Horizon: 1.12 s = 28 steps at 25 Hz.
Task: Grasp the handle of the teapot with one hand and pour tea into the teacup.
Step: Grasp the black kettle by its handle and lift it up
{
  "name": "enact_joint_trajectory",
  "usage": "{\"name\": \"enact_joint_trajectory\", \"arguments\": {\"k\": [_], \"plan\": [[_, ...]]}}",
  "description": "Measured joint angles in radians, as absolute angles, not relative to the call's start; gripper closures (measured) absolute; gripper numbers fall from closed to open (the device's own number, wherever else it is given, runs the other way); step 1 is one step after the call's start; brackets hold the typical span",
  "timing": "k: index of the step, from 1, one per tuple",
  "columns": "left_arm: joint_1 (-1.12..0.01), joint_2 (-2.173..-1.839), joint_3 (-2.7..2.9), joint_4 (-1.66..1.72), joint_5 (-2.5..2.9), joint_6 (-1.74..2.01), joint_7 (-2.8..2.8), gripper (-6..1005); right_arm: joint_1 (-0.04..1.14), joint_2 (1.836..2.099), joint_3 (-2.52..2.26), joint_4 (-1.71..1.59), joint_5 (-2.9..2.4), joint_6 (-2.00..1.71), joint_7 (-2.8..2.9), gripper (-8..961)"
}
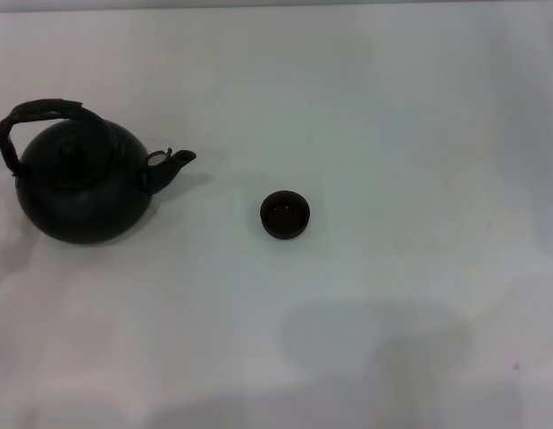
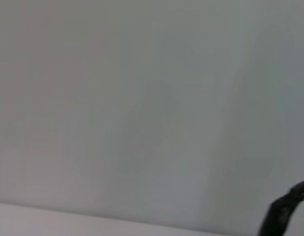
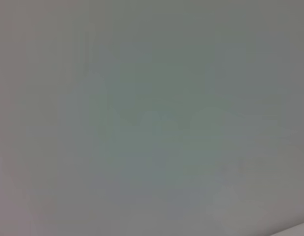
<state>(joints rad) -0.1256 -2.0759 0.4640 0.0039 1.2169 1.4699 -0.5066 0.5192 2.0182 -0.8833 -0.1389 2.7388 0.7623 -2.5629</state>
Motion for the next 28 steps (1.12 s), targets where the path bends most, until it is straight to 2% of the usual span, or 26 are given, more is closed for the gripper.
{"name": "enact_joint_trajectory", "arguments": {"k": [8,28], "plan": [[-0.181,-2.072,0.480,0.005,1.294,1.463,-0.507,360,0.525,2.022,-0.869,-0.131,2.740,0.761,-2.553,123],[-0.210,-2.078,0.469,-0.001,1.265,1.417,-0.508,363,0.524,2.019,-0.868,-0.130,2.741,0.761,-2.547,125]]}}
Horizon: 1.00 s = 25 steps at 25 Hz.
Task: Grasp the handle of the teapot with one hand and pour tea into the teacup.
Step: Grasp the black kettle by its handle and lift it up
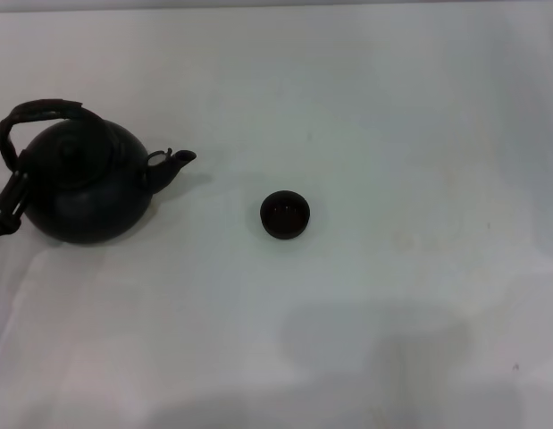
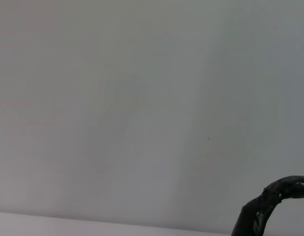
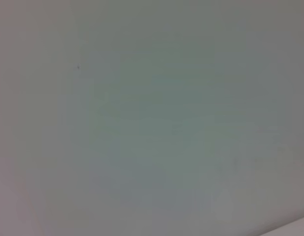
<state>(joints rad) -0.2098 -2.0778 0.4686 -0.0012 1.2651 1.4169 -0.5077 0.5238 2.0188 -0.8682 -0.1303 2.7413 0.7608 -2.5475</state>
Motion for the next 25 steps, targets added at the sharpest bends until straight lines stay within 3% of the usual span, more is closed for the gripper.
{"name": "enact_joint_trajectory", "arguments": {"k": [19,25], "plan": [[-0.227,-2.079,0.469,-0.002,1.267,1.410,-0.447,366,0.526,2.020,-0.868,-0.118,2.740,0.761,-2.546,125],[-0.233,-2.079,0.467,-0.003,1.266,1.408,-0.446,486,0.528,2.020,-0.868,-0.118,2.741,0.761,-2.545,125]]}}
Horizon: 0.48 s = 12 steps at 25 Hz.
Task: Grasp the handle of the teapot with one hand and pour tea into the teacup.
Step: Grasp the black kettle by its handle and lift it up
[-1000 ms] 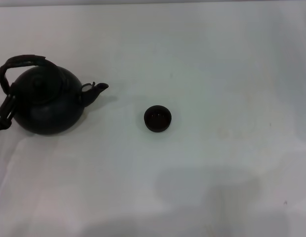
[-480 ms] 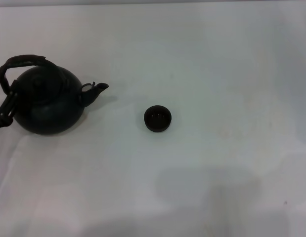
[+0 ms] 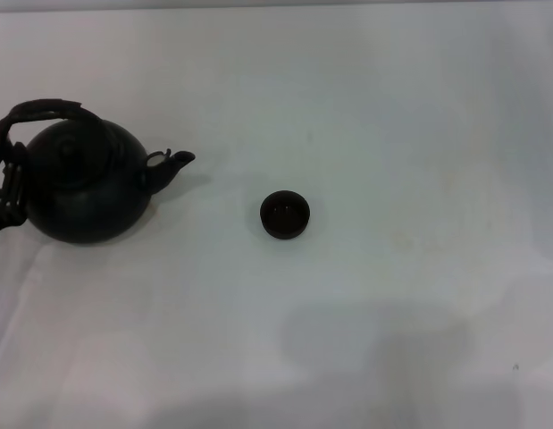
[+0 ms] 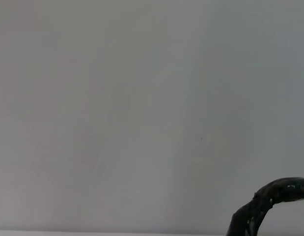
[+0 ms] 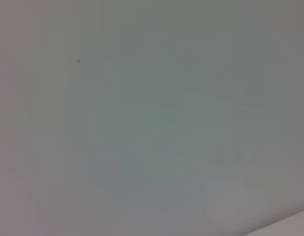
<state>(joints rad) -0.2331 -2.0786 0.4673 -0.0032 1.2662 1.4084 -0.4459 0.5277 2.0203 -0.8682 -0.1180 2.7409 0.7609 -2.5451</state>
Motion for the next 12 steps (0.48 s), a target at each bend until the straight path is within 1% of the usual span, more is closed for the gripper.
{"name": "enact_joint_trajectory", "arguments": {"k": [5,7,12], "plan": [[-0.236,-2.078,0.466,-0.002,1.266,1.405,-0.445,586,0.528,2.020,-0.868,-0.118,2.741,0.761,-2.545,125],[-0.237,-2.079,0.466,-0.002,1.265,1.405,-0.444,724,0.528,2.020,-0.868,-0.118,2.741,0.761,-2.544,125],[-0.236,-2.079,0.466,-0.004,1.250,1.401,-0.444,826,0.525,2.021,-0.868,-0.118,2.741,0.761,-2.520,126]]}}
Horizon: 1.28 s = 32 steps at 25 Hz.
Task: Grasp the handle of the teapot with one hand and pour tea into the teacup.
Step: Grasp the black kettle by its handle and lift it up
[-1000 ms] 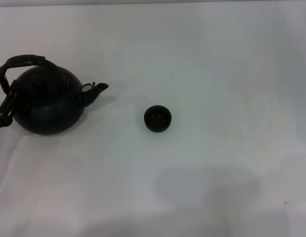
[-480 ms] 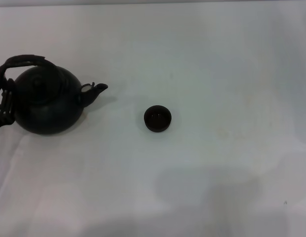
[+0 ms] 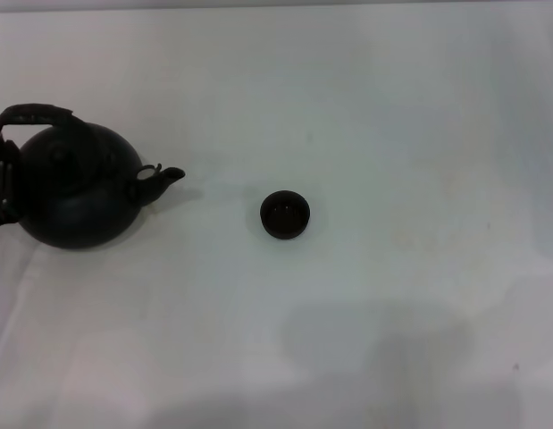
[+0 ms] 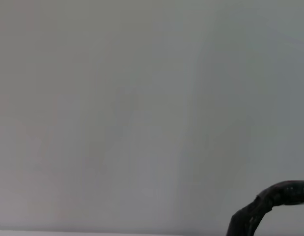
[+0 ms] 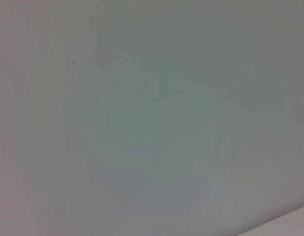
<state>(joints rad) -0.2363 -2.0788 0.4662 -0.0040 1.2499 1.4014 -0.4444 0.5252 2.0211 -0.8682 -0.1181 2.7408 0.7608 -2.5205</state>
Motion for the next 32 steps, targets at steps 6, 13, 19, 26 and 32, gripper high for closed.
{"name": "enact_joint_trajectory", "arguments": {"k": [6,13,19,26,32], "plan": [[-0.239,-2.078,0.468,-0.002,1.250,1.398,-0.444,851,0.524,2.022,-0.868,-0.118,2.739,0.761,-2.518,126],[-0.261,-2.071,0.467,0.019,1.251,1.403,-0.442,854,0.520,2.022,-0.870,-0.118,2.738,0.762,-2.517,126],[-0.282,-2.074,0.471,0.071,1.255,1.404,-0.442,856,0.515,2.021,-0.869,-0.118,2.736,0.761,-2.517,126],[-0.326,-2.072,0.477,0.124,1.290,1.407,-0.423,856,0.512,2.019,-0.868,-0.118,2.738,0.762,-2.517,126],[-0.393,-2.072,0.480,0.128,1.335,1.409,-0.317,855,0.512,2.019,-0.868,-0.118,2.739,0.761,-2.517,126]]}}
